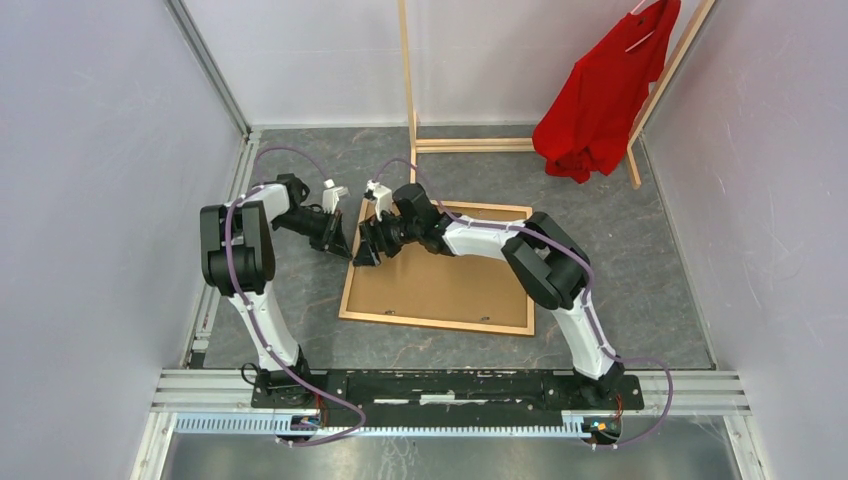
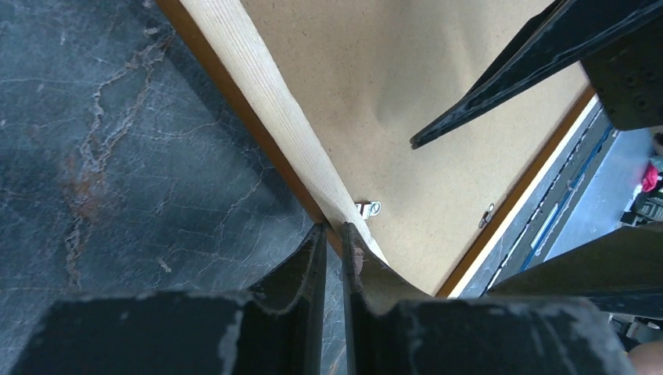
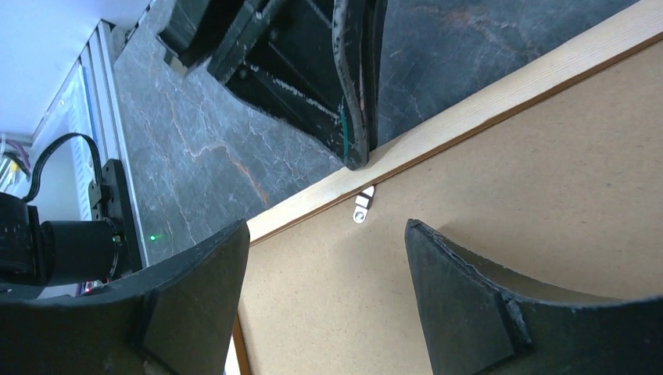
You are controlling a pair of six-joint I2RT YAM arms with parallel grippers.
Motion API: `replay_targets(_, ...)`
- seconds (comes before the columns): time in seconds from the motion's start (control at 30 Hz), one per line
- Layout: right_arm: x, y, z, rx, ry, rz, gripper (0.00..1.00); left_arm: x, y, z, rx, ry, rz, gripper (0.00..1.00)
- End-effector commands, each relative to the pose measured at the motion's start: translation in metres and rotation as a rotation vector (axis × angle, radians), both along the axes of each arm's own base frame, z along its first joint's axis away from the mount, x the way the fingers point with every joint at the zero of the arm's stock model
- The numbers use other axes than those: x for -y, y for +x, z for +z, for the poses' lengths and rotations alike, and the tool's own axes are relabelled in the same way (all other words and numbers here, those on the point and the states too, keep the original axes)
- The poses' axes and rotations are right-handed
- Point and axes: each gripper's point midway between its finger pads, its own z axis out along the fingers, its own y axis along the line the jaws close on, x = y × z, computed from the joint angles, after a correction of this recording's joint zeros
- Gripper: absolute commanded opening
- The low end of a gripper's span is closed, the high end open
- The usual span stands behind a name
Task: Put the photo into the frame
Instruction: Install the photo frame at the center of the board.
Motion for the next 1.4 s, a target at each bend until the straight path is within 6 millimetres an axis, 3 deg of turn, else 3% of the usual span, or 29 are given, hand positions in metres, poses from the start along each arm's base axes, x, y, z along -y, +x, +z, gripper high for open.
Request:
replay_targets(0.0,-0.018,-0.013,0.006,0.029,0.042,0.084,0.79,-0.01,0.002,-0.017,0.01,0.049,-0.036,0.18)
replay_targets(0.17,-0.022,-0.021,-0.006,0.008,0.031,0.096,0.78,-0.012,0.004,-0.018,0.008,0.062,-0.031,0.18)
replay_targets(0.47,-0.028,-0.027,-0.008,-0.006,0.05,0.102,0.78,-0.013,0.004,-0.018,0.0,0.067,-0.03,0.17)
replay_targets(0.57,-0.024,-0.024,-0.002,0.005,0.048,0.098,0.78,-0.013,0.005,-0.016,-0.004,0.067,-0.032,0.18)
replay_targets(0.7,0.002,-0.026,0.028,0.037,0.078,0.088,0.79,-0.014,0.01,-0.012,0.006,0.074,-0.032,0.22)
replay_targets(0.83,0.052,-0.032,0.034,0.042,0.02,0.042,0.81,-0.016,0.014,-0.005,0.014,0.083,-0.033,0.36)
replay_targets(0.93,0.116,-0.012,0.029,0.071,-0.068,-0.134,0.83,-0.017,0.013,-0.001,0.023,0.095,-0.034,0.48)
replay_targets(1.07,0.214,0.017,0.024,0.082,-0.217,-0.422,0.84,-0.014,0.006,-0.005,0.007,0.109,-0.051,0.48)
replay_targets(1.23,0.306,0.006,0.028,0.107,-0.397,-0.641,0.86,-0.003,0.007,-0.009,0.008,0.126,-0.075,0.42)
replay_targets(1.37,0.352,-0.027,0.018,0.062,-0.507,-0.693,0.88,0.0,0.015,-0.018,0.021,0.169,-0.082,0.39)
